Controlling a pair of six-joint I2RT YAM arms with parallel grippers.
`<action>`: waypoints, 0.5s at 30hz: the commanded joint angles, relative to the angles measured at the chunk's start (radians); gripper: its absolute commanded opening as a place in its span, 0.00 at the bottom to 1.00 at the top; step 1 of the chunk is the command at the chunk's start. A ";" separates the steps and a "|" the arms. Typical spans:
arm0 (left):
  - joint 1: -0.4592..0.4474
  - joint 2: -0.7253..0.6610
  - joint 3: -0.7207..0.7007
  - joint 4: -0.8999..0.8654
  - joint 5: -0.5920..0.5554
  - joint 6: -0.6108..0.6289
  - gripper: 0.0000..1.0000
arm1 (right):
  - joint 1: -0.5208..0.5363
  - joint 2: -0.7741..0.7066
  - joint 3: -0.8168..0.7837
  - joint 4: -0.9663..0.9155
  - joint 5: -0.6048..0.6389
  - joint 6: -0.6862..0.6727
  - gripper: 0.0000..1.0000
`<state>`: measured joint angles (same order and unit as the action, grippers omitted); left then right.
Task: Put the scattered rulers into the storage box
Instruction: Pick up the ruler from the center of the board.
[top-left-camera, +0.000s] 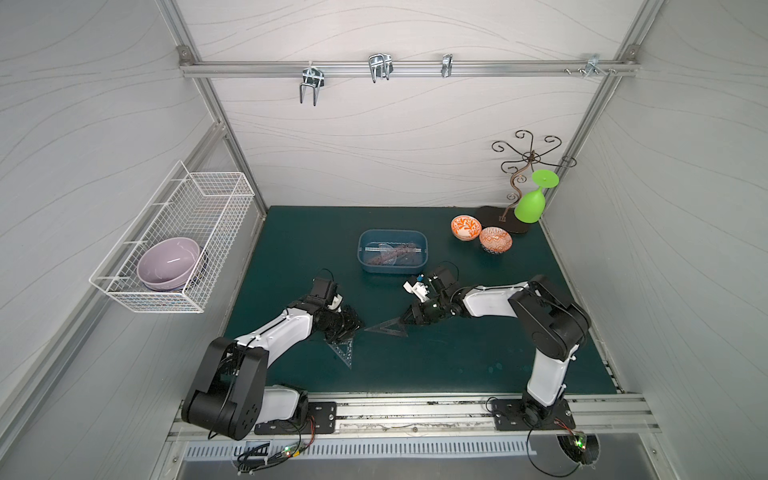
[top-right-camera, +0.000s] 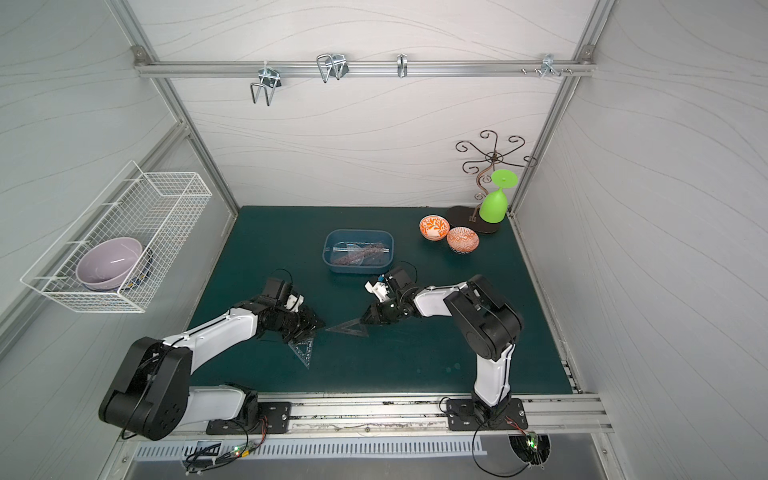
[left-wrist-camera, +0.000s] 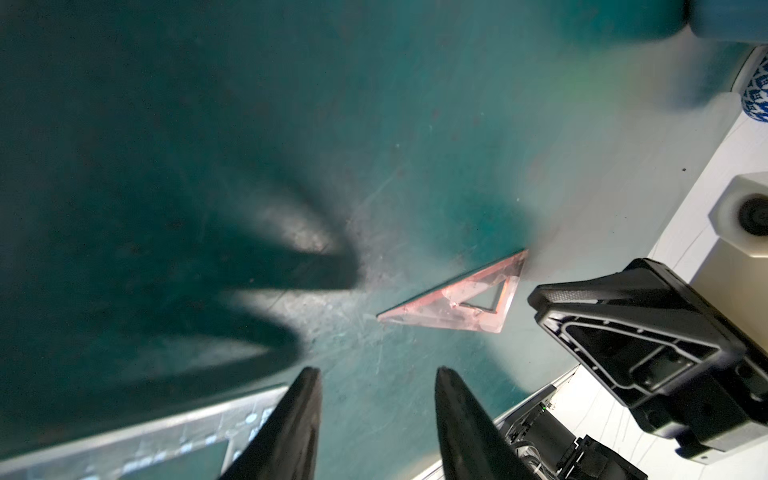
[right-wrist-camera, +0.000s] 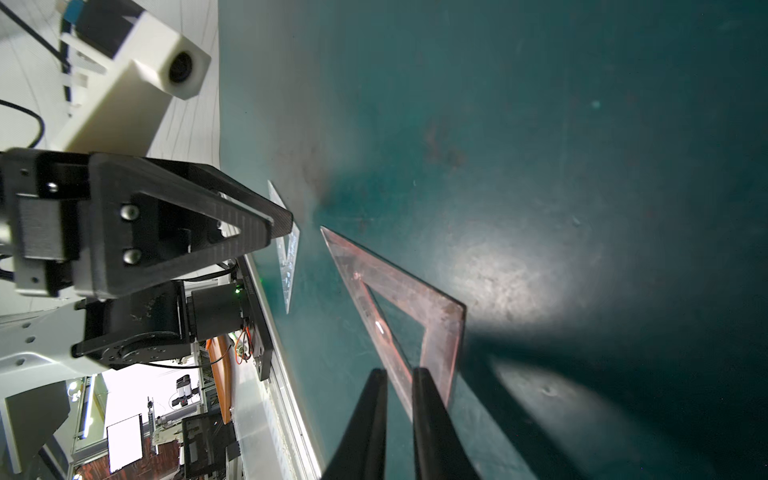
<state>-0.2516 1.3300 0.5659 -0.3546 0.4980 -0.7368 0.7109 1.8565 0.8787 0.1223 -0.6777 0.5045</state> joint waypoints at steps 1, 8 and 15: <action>-0.005 0.009 0.046 0.022 -0.019 0.005 0.48 | -0.005 0.021 0.006 0.006 -0.022 -0.018 0.17; -0.005 0.009 0.066 0.025 -0.016 0.005 0.48 | -0.008 0.042 -0.009 0.016 -0.019 -0.017 0.17; -0.005 0.037 0.069 0.042 -0.013 0.007 0.48 | -0.011 0.051 -0.023 0.007 -0.006 -0.031 0.17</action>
<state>-0.2516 1.3518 0.6022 -0.3367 0.4896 -0.7368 0.7059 1.8851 0.8734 0.1314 -0.6903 0.4969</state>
